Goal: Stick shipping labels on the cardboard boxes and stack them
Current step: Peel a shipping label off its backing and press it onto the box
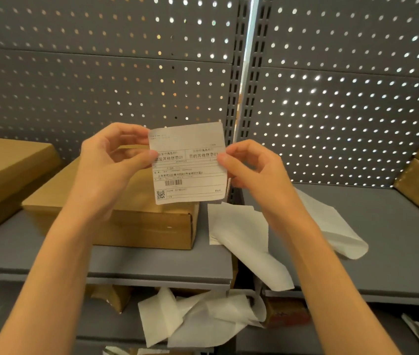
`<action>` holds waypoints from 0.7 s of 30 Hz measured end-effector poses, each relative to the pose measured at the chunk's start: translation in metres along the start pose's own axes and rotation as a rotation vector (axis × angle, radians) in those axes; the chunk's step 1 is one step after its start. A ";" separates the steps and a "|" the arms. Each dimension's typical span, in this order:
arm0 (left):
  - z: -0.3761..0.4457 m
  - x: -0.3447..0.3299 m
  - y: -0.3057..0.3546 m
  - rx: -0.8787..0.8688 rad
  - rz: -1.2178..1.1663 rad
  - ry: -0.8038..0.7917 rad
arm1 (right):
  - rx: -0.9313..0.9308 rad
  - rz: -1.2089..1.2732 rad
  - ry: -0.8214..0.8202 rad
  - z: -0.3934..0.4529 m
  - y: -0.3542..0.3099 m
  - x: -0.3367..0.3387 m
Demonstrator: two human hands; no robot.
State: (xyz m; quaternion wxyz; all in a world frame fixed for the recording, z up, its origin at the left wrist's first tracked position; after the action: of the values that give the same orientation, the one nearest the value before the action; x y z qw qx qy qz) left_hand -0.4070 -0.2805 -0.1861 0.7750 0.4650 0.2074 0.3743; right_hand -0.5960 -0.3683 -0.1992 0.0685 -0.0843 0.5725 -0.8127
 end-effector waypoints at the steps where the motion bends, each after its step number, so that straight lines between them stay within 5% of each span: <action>1: 0.006 0.004 -0.003 0.001 0.001 -0.008 | 0.010 -0.014 0.026 0.001 -0.001 -0.007; 21: 0.121 0.055 -0.066 0.110 -0.047 -0.281 | -0.004 -0.153 0.388 0.020 0.005 -0.123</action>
State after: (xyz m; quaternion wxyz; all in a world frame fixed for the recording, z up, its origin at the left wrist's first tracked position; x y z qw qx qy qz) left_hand -0.2656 -0.3255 -0.1840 0.7783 0.5495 0.1278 0.2755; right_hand -0.4712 -0.3627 -0.2046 -0.1052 0.0304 0.5685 -0.8154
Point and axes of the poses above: each hand's wrist, its own z-axis towards the middle knuckle, its own x-axis out of the back of the hand, y = z × x, the point moved 3 cm from there along z, towards the middle knuckle, and after that the axes turned 14 degrees about y, right-handed, at the moved point
